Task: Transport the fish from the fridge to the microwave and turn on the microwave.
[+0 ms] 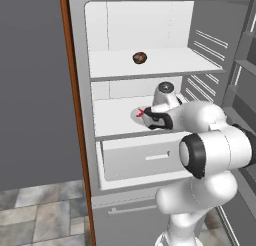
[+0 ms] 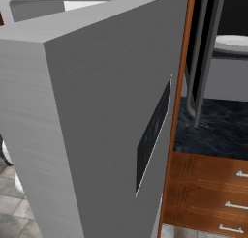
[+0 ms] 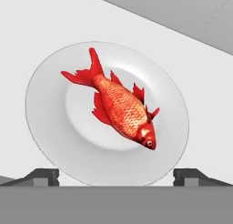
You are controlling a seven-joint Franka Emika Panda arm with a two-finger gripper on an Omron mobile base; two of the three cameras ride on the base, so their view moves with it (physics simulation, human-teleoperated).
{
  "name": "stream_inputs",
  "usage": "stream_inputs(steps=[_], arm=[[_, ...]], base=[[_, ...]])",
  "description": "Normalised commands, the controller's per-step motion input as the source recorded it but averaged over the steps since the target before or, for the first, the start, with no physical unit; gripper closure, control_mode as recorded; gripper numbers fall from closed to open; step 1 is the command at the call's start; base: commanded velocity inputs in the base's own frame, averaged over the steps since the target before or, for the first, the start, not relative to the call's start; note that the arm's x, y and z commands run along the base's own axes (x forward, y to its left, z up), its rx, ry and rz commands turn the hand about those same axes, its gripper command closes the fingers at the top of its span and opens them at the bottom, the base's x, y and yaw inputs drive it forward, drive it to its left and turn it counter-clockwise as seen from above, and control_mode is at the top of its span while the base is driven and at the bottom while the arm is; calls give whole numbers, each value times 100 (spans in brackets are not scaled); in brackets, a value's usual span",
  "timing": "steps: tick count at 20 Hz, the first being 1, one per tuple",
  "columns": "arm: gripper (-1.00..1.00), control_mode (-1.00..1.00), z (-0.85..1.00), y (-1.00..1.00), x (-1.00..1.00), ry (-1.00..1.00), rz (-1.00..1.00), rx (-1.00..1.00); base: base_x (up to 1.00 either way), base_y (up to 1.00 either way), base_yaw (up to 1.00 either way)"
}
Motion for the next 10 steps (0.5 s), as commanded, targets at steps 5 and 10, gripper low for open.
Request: stream_inputs(steps=[5, 10], arm=[[-100, -100, -3, -5, 37, 0, 4, 0], [-100, -100, -7, 0, 37, 3, 2, 0]], base=[[0, 0, 0], [0, 0, 0]])
